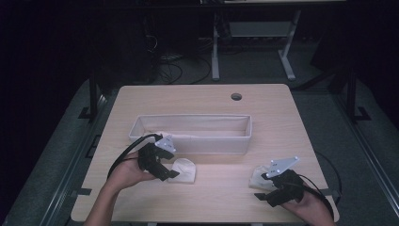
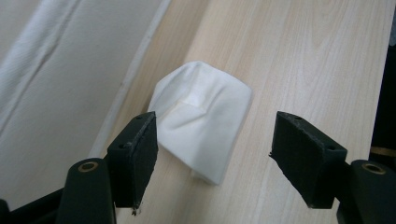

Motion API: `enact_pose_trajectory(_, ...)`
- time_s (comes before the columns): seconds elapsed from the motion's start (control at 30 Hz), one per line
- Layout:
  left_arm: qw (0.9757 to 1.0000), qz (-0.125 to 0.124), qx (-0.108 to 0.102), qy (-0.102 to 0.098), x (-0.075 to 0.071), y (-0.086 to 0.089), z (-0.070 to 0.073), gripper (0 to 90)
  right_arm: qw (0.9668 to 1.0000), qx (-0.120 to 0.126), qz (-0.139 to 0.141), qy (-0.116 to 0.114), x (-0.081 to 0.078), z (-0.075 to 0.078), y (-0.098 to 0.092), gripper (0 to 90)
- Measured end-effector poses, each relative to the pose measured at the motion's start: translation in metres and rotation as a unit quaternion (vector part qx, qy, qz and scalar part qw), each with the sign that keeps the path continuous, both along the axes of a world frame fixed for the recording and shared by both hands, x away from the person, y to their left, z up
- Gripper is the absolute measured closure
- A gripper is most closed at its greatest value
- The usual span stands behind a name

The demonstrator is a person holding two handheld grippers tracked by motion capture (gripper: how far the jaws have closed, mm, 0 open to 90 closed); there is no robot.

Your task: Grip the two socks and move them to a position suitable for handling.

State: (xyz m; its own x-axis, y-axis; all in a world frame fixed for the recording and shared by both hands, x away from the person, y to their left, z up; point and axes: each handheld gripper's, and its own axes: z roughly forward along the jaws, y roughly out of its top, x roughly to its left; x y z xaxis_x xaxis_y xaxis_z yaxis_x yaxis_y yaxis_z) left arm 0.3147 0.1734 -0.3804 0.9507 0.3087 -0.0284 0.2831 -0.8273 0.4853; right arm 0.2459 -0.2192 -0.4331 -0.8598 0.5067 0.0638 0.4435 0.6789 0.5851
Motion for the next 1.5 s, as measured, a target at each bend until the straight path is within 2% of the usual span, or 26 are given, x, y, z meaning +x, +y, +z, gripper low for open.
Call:
enact_pose_trajectory(0.37, 0.9983, -0.024, 0.048, 0.022, 0.008, -0.028, -0.027, 34.6, 0.9999, -0.005, 0.009, -0.001, -0.001, 0.000, 0.001, 26.9)
enact_pose_trajectory(0.57, 0.9971, -0.020, 0.065, 0.035, 0.015, -0.036, -0.042, 38.1, 0.9999, -0.007, 0.012, 0.003, -0.001, -0.001, 0.002, 26.9)
enact_pose_trajectory(0.7, 0.9954, -0.021, 0.086, 0.037, 0.016, -0.041, -0.052, 39.3, 0.9999, -0.009, 0.014, 0.002, -0.001, -0.001, 0.002, 26.9)
enact_pose_trajectory(0.8, 0.9952, -0.019, 0.091, 0.029, 0.015, -0.043, -0.055, 40.3, 0.9999, -0.008, 0.013, 0.005, -0.001, -0.002, 0.001, 26.9)
enact_pose_trajectory(1.0, 0.9947, -0.017, 0.101, 0.015, 0.013, -0.044, -0.055, 50.0, 0.9999, -0.011, 0.012, 0.001, -0.003, 0.000, 0.001, 26.9)
enact_pose_trajectory(1.1, 0.9948, -0.016, 0.100, 0.015, 0.013, -0.045, -0.054, 55.4, 0.9999, -0.009, 0.012, 0.001, -0.003, 0.000, 0.001, 26.9)
enact_pose_trajectory(1.23, 0.9950, -0.015, 0.098, 0.013, 0.014, -0.046, -0.054, 70.2, 0.9998, -0.017, 0.013, 0.002, -0.004, -0.002, 0.002, 26.8)
enact_pose_trajectory(1.43, 0.9949, -0.006, 0.099, 0.018, 0.016, -0.048, -0.053, 78.3, 0.9999, -0.010, 0.008, 0.003, -0.003, -0.001, -0.001, 26.9)
enact_pose_trajectory(1.5, 0.9953, 0.002, 0.095, 0.016, 0.016, -0.048, -0.051, 78.5, 0.9999, -0.012, 0.008, 0.002, -0.003, -0.001, -0.001, 26.9)
